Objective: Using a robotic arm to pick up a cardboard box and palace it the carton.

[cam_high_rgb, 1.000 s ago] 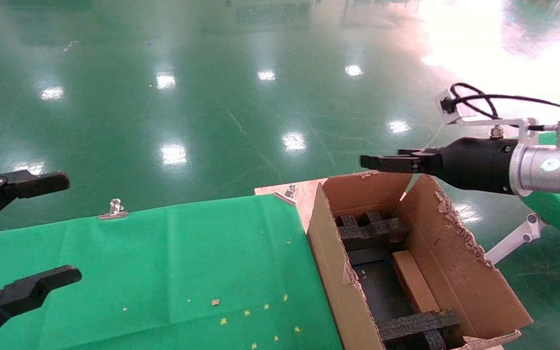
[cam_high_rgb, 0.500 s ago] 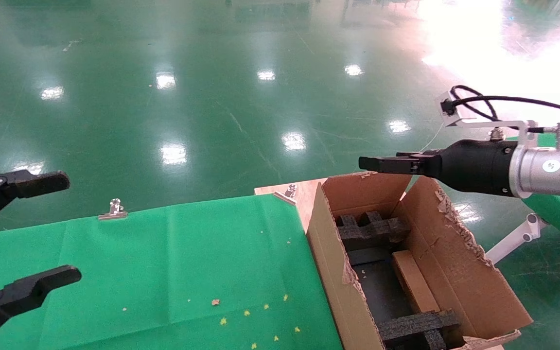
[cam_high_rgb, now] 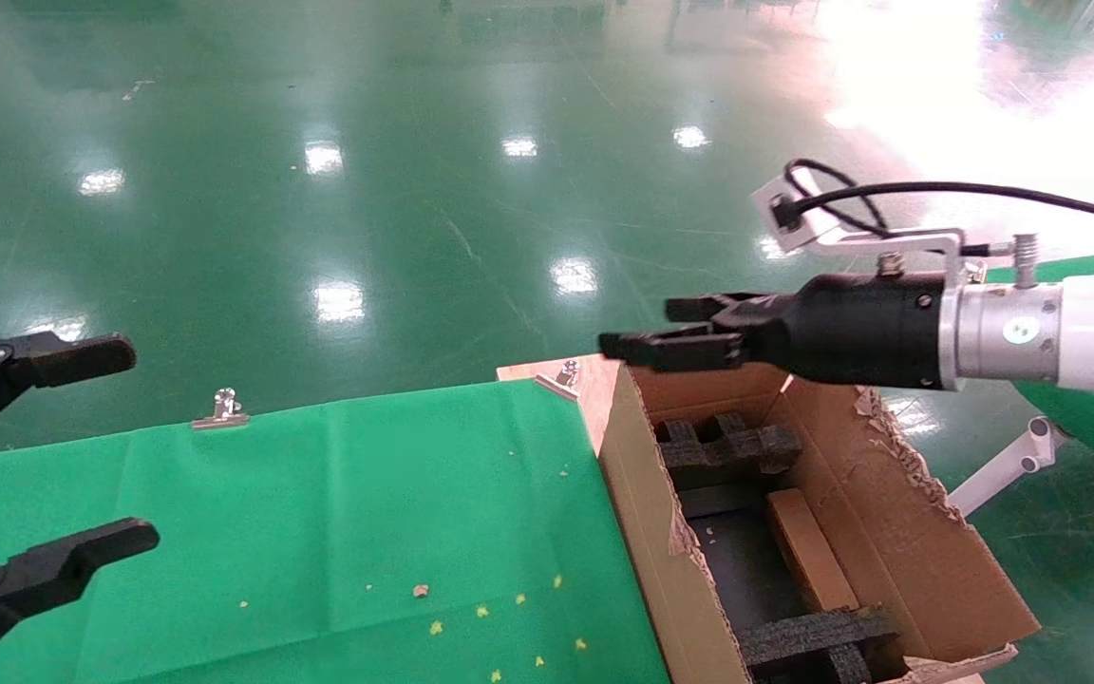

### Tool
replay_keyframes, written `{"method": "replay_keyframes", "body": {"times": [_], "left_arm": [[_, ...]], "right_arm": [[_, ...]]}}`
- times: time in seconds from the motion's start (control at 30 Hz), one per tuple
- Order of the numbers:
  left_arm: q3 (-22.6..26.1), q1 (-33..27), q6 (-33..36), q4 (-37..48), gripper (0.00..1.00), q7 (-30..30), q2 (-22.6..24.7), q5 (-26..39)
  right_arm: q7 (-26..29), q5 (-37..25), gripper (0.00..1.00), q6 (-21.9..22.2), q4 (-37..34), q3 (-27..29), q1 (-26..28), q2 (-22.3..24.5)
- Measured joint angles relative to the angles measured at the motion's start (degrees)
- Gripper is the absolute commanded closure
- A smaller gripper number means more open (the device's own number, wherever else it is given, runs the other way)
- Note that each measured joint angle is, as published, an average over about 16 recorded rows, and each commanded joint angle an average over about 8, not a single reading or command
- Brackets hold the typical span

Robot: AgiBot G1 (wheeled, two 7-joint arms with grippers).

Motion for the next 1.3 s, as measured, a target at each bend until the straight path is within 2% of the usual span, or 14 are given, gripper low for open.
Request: {"method": "replay_keyframes", "body": {"times": [1.3], "left_arm": [[0.00,0.00,0.00,0.00,0.00,0.00,0.00,0.00]], "right_arm": [[-30.91,8.00,0.00,-28.38,1.03,43.54,-27.15,-11.24]]}}
